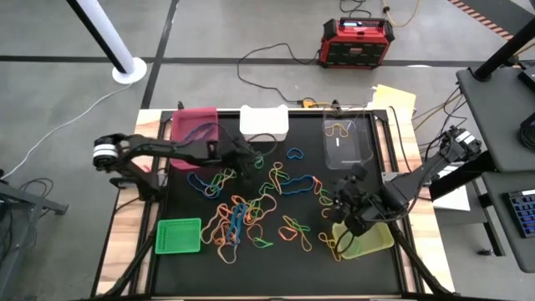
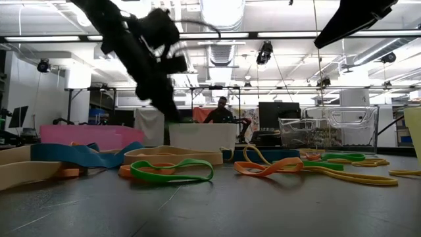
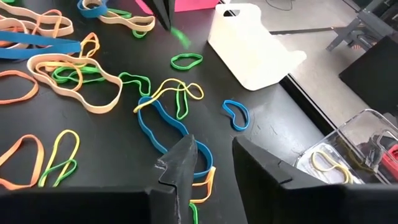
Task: Sort rubber bands into baskets
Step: Put the green rubber band into the white bin
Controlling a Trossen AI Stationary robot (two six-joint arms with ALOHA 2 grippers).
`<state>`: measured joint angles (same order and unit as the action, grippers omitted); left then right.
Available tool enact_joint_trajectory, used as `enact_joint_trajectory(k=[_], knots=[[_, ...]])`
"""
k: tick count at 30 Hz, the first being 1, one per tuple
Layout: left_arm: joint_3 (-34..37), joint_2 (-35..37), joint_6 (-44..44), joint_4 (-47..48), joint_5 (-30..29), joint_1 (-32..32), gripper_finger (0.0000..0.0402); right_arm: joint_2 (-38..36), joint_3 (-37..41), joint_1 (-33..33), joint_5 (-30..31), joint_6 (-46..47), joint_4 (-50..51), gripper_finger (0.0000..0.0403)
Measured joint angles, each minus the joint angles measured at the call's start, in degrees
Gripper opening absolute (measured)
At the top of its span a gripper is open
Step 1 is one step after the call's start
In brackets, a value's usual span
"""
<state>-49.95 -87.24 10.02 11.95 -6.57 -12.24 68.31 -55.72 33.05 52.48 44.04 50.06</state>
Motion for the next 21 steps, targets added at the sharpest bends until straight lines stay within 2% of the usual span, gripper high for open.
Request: enact_joint_trajectory(k=[7, 12, 17, 21], knots=[[-0.04, 6.83, 5.12, -4.08, 0.05, -3.06, 0.0000, 0.00, 0.02, -3.92, -3.74, -8.54, -5.59, 0.0062], [-0.04, 8.61, 6.87, -7.94, 0.09, -6.52, 0.0000, 0.00, 0.02, -9.33, -9.79, -16.69, -9.43, 0.0036], [-3.14, 6.11, 7.56, -8.29, 4.56, -11.16, 0.0000, 0.00, 0.05, -17.46, -19.52, -27.36, -13.55, 0.0014], [-9.19, 0.67, 9.13, -6.59, 7.82, -15.06, 0.0000, 0.00, 0.50, -25.59, -28.61, -36.32, -17.96, 0.0010]])
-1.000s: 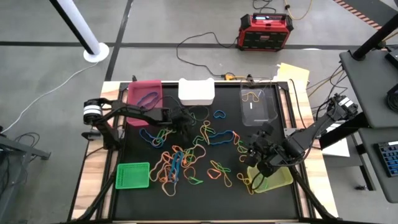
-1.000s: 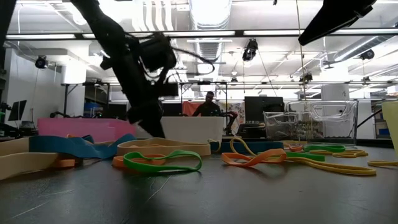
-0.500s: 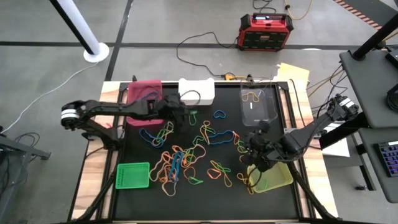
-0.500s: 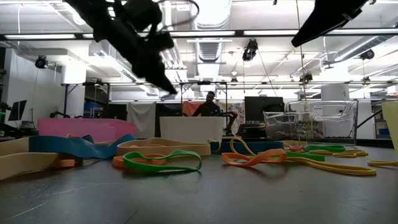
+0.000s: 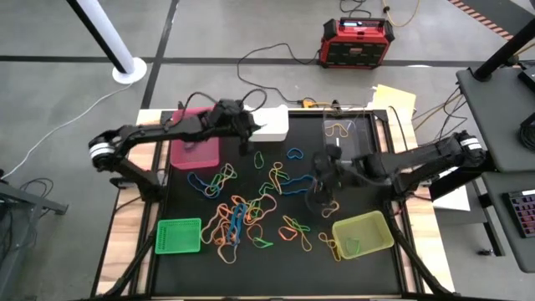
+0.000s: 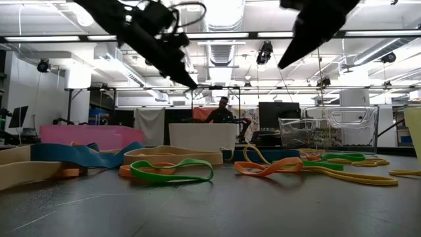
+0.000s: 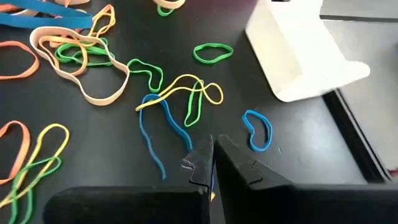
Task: Sort rubber bands into baskets
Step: Put the green rubber band into the white bin, then put the blue rubber band into the pink bin
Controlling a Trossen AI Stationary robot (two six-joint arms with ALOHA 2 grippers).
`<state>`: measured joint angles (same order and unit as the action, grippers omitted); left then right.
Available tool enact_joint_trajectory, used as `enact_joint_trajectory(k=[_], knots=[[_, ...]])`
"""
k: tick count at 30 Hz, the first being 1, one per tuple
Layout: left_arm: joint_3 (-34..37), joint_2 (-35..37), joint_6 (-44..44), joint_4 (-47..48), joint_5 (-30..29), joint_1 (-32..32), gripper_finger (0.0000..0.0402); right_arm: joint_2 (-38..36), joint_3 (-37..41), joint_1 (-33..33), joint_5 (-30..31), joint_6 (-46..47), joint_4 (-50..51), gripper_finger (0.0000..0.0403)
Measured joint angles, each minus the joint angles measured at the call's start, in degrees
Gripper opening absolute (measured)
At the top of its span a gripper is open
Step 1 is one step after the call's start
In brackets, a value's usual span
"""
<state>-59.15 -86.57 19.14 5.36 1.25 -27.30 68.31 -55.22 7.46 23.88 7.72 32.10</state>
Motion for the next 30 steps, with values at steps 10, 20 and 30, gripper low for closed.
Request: enact_joint_trajectory(k=[10, 20, 30], knots=[[-17.77, -17.09, 2.86, 17.04, 2.43, -8.65, 0.0000, -0.02, 0.46, -17.44, -15.42, -8.91, -4.06, 0.0009], [-24.77, -22.88, 1.30, 22.92, 7.02, -10.37, 0.0012, -0.02, 0.84, -22.20, -19.71, -9.31, -5.94, 0.0009], [-24.94, -21.74, -1.71, 24.83, 6.92, -10.21, 0.0094, -0.02, 1.79, -22.25, -21.35, -8.47, -7.64, 0.0009]])
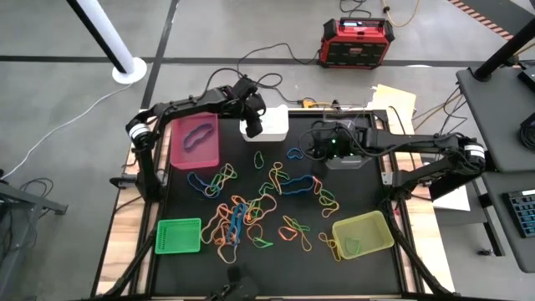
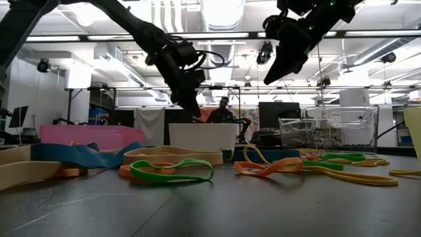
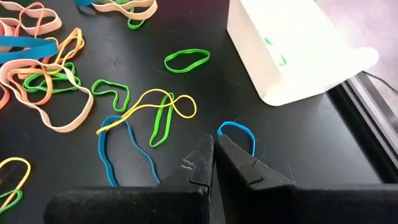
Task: Sort rubber bands into baskets
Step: Put the blue rubber band into the pink bin
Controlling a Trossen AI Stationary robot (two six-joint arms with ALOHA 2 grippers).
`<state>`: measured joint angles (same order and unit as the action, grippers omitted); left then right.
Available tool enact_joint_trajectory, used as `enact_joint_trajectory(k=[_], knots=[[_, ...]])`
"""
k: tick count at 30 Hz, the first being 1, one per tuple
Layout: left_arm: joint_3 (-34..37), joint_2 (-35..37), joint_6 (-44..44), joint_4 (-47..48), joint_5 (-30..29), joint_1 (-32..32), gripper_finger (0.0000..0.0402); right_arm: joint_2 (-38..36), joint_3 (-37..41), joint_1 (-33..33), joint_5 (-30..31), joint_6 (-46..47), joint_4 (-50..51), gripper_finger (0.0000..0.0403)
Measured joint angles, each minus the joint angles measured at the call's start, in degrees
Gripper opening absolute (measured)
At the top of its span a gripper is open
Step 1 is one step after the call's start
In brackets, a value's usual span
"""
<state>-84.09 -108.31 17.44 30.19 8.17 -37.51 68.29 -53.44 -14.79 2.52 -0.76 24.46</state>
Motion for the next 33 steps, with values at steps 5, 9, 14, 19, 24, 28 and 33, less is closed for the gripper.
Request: enact_joint_trajectory(k=[5, 9, 14, 19, 24, 28, 33], knots=[[0.62, 2.85, -1.94, 4.43, 0.02, 2.56, 0.0107, 0.00, 0.53, 0.72, 0.02, 3.29, -0.10, 0.0009], [3.66, 6.67, -2.98, 4.73, 0.04, 6.62, 0.0107, 0.02, 1.00, 3.08, -0.03, 5.46, -0.10, 0.0009], [9.98, 13.96, -4.31, 1.47, 0.06, 12.39, 0.0107, 0.02, 1.44, 7.84, 0.05, 7.10, -0.19, 0.0009], [19.10, 22.22, -8.51, -3.88, -0.05, 18.40, 0.0107, 0.02, 1.54, 13.48, 1.62, 9.91, -0.58, 0.0009], [26.69, 28.51, -16.25, -7.70, -0.09, 24.73, 0.0107, 0.02, 1.54, 18.65, 4.96, 13.38, -0.77, 0.0009], [30.42, 31.46, -20.26, -8.65, -0.14, 30.07, 0.0107, 0.47, 1.54, 22.44, 6.29, 13.83, -1.18, 0.0009], [32.65, 33.26, -24.49, -8.72, -3.21, 36.73, 0.0107, 2.73, 1.54, 25.38, 9.28, 13.84, -1.23, 0.0013]])
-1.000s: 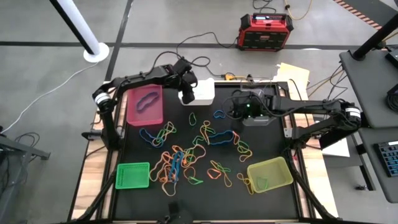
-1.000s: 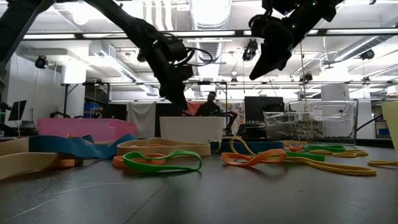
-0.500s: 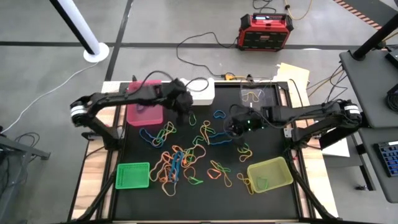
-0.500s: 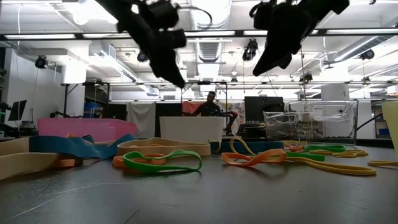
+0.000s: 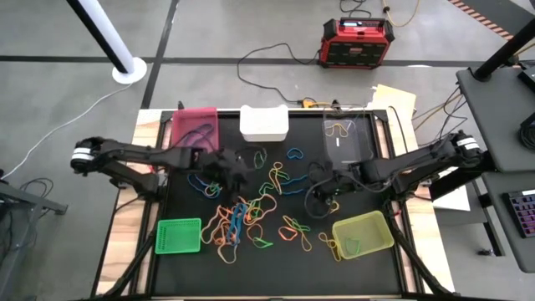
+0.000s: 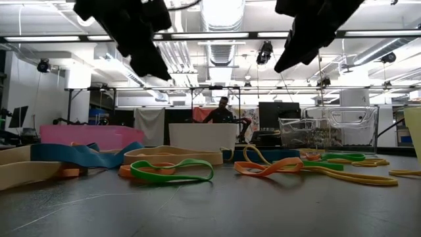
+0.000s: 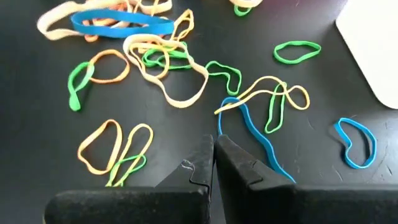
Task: Sort rubber bands into baskets
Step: Put the blue rubber band into the pink bin
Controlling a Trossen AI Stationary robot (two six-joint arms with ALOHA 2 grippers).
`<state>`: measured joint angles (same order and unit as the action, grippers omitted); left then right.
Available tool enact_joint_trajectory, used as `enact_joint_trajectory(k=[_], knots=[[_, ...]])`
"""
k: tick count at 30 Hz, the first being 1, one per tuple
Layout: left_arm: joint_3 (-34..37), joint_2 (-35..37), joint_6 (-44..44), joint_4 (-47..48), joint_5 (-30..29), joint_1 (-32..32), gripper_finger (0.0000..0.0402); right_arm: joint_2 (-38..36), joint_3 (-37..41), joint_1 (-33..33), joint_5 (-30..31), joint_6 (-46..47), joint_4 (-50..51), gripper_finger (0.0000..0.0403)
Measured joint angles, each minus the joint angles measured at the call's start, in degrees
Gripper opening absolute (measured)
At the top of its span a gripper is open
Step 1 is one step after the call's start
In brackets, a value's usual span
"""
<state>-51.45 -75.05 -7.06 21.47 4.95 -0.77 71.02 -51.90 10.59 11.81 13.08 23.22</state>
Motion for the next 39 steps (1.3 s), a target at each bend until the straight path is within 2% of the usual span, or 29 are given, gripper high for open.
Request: enact_joint_trajectory(k=[8, 11, 15, 21, 29, 35, 39], knots=[[0.25, 0.53, -0.99, -0.05, -8.86, 9.10, 0.0107, 5.64, 0.00, 1.16, 0.42, -0.19, 0.04, 0.0064], [0.22, 0.50, -1.35, -0.02, -11.91, 10.62, 0.0107, 8.19, 0.00, 1.16, 2.84, -1.14, 0.04, 0.0089], [0.20, 0.42, -1.46, -0.09, -12.52, 11.14, 0.0107, 12.05, 0.00, 0.73, 6.29, -4.23, 0.02, 0.0115], [0.23, 0.39, -0.20, -1.53, -13.62, 11.12, 0.0107, 18.17, 0.00, -2.25, 5.42, -6.88, -4.57, 0.0133], [0.23, 0.35, 2.31, -2.64, -13.64, 11.14, 0.0107, 22.96, 0.00, -6.48, -4.37, -9.89, -12.96, 0.0119], [0.25, 0.35, 4.69, -4.13, -13.64, 11.12, 0.0107, 26.31, 0.00, -7.61, -6.03, -10.16, -14.26, 0.0094], [0.25, 0.35, 5.76, -5.23, -13.64, 11.12, 0.0107, 27.12, 0.00, -7.59, -6.22, -10.17, -15.06, 0.0057]])
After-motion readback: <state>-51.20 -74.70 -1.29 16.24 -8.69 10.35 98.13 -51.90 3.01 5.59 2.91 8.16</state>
